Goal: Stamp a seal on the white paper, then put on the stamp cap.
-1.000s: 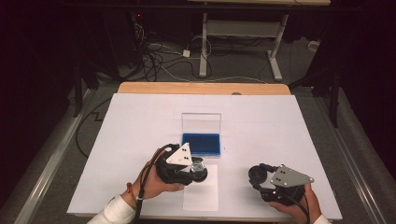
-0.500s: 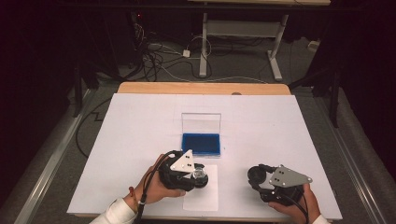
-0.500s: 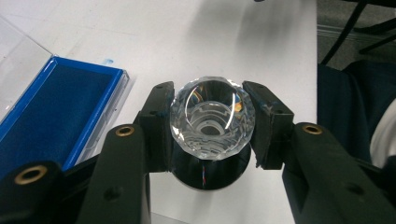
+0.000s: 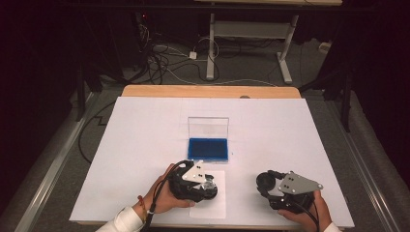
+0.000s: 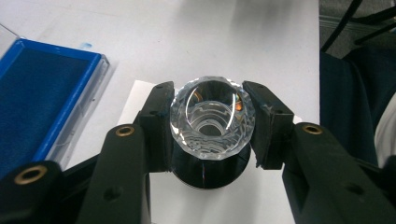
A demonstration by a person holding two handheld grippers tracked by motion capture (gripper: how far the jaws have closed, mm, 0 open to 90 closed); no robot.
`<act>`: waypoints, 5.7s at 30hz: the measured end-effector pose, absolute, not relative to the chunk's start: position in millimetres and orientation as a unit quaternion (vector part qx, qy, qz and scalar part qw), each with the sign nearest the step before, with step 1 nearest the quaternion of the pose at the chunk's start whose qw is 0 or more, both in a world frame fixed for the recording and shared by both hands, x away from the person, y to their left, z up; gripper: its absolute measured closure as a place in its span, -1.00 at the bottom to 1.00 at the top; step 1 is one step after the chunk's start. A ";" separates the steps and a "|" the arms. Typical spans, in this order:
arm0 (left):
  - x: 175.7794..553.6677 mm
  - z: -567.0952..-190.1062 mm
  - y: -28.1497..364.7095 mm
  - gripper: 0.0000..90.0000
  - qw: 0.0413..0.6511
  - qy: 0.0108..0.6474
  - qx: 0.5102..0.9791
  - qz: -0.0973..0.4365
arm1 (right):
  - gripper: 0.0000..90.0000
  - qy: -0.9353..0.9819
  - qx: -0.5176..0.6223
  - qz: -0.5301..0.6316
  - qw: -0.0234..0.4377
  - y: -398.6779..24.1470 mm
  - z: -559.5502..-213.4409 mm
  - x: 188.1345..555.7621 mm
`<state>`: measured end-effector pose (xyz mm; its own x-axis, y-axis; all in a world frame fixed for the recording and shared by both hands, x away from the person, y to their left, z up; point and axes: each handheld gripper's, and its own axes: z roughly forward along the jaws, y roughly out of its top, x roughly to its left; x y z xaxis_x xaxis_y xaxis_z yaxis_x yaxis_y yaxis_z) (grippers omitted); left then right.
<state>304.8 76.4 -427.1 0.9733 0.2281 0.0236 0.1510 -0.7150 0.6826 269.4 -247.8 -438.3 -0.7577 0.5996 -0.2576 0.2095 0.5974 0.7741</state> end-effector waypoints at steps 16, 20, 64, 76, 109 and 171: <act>307.3 -440.9 74.6 0.22 0.350 0.103 0.930 0.039 | -0.16 0.859 0.233 0.380 0.254 -246.5 -438.9 269.0; 306.9 -443.2 76.5 0.22 0.357 0.105 0.927 0.040 | -0.16 0.859 0.233 0.379 0.254 -246.2 -439.2 269.1; 306.6 -445.1 74.7 0.21 0.349 0.098 0.931 0.048 | -0.16 0.859 0.232 0.381 0.251 -244.3 -438.8 267.2; 305.2 -442.0 73.0 0.21 0.341 0.106 0.933 0.052 | -0.16 0.858 0.232 0.382 0.253 -244.9 -437.6 266.7; 308.5 -396.9 122.2 0.22 0.402 0.155 0.897 0.095 | -0.16 0.850 0.237 0.390 0.264 -252.1 -433.2 266.9; 303.0 -405.2 201.1 0.21 0.407 0.247 0.867 0.143 | -0.16 0.858 0.229 0.386 0.252 -245.8 -437.2 276.5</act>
